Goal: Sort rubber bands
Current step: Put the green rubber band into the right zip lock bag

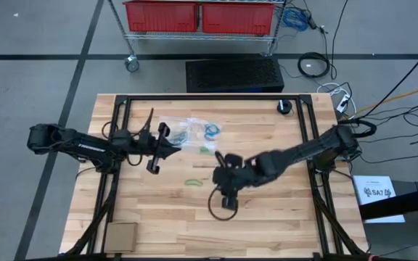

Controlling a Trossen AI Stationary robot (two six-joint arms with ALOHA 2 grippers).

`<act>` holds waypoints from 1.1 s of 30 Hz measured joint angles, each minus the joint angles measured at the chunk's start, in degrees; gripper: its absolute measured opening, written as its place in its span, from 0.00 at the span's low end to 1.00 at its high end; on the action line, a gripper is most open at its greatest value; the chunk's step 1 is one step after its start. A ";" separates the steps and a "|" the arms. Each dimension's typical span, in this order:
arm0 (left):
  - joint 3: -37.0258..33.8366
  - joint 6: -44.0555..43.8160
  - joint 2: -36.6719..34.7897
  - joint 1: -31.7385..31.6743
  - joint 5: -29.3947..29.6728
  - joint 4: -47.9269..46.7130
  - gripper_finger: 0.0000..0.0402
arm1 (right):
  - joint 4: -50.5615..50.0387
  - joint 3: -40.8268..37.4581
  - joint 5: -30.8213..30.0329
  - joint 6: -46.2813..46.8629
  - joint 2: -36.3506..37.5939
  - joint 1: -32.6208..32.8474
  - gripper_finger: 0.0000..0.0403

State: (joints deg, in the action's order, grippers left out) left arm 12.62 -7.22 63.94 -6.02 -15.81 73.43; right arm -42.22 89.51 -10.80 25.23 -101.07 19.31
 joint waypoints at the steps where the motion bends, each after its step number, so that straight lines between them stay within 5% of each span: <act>1: 0.00 0.00 -0.08 0.02 -0.26 -0.04 0.00 | 6.05 -3.23 -1.21 -0.21 -0.36 0.31 0.32; 7: 0.00 0.02 -0.10 -0.02 -0.17 -0.24 0.00 | 34.60 -15.37 -7.04 -5.66 -7.73 0.09 0.39; 15: 0.00 -1.16 -0.10 -2.05 -0.27 -0.87 0.00 | 41.57 -15.53 -10.24 -3.14 -19.23 -4.30 0.59; 20: 0.00 -1.44 -0.12 -2.71 -0.63 -2.03 0.00 | 44.71 -15.43 -7.67 -0.44 -22.55 -5.90 0.61; 24: 0.00 -1.44 -0.12 -2.69 -0.61 -1.92 0.00 | 46.62 -15.18 -7.48 -0.44 -24.22 -5.92 0.51; 30: 0.00 -1.42 -0.12 -2.69 -0.63 -1.95 0.00 | 45.91 -15.14 -7.38 0.33 -25.32 -6.06 0.09; 33: 0.00 -1.42 -0.12 -2.69 -0.63 -1.96 0.00 | 44.95 -14.51 -6.30 -0.54 -24.76 -6.00 0.03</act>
State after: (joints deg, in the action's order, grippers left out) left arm 12.62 -8.64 63.81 -8.71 -16.45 71.46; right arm 2.72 75.00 -17.09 24.70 -125.84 13.32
